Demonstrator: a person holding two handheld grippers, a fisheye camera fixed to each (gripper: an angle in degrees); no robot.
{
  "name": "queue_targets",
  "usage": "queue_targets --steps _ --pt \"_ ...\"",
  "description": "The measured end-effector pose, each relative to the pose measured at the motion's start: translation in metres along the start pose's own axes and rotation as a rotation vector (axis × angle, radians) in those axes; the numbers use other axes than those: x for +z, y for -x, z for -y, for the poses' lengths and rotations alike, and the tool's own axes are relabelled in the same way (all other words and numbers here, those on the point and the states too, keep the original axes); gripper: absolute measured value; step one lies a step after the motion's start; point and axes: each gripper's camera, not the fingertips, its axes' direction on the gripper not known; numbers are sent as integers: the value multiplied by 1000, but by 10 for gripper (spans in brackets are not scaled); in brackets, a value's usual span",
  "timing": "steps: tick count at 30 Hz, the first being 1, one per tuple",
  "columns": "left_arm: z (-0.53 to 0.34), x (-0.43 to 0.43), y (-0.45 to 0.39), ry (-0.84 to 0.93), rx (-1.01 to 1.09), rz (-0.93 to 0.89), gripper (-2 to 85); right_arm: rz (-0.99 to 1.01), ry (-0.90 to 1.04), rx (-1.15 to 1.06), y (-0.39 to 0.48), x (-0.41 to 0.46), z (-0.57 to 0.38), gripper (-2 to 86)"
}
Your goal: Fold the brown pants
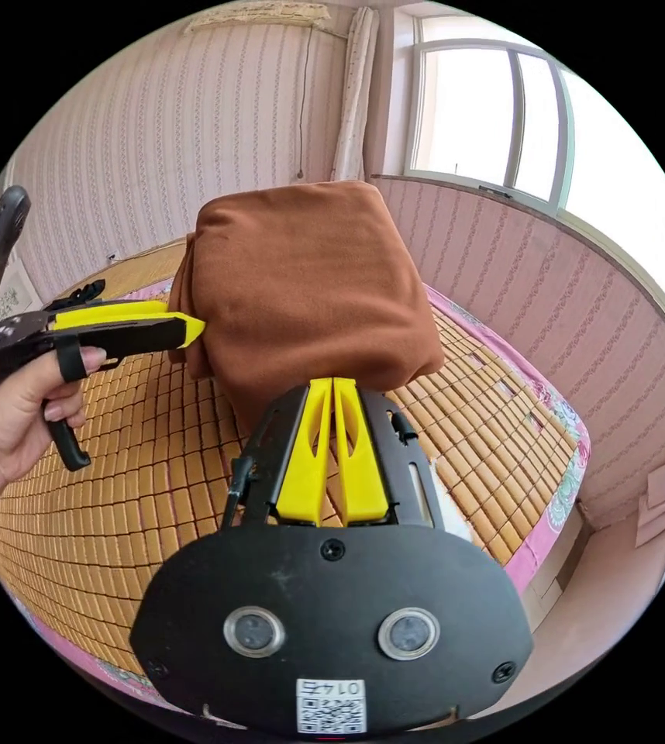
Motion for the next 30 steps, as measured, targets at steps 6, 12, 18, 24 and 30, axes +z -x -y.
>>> queue_targets --steps 6,12,18,24,30 --pt "1 0 -2 16 19 20 100 31 -11 -63 -16 -5 8 -6" --pt "-2 -7 -1 31 34 24 96 -2 -64 -104 -19 -21 18 85" --pt "-10 -20 -2 42 66 52 50 136 -97 -173 -11 -23 43 158" --pt "-23 -35 9 76 60 2 36 112 63 -277 -2 25 66 140" --pt "-37 -79 14 45 33 -63 13 186 74 -351 -19 -5 79 4"
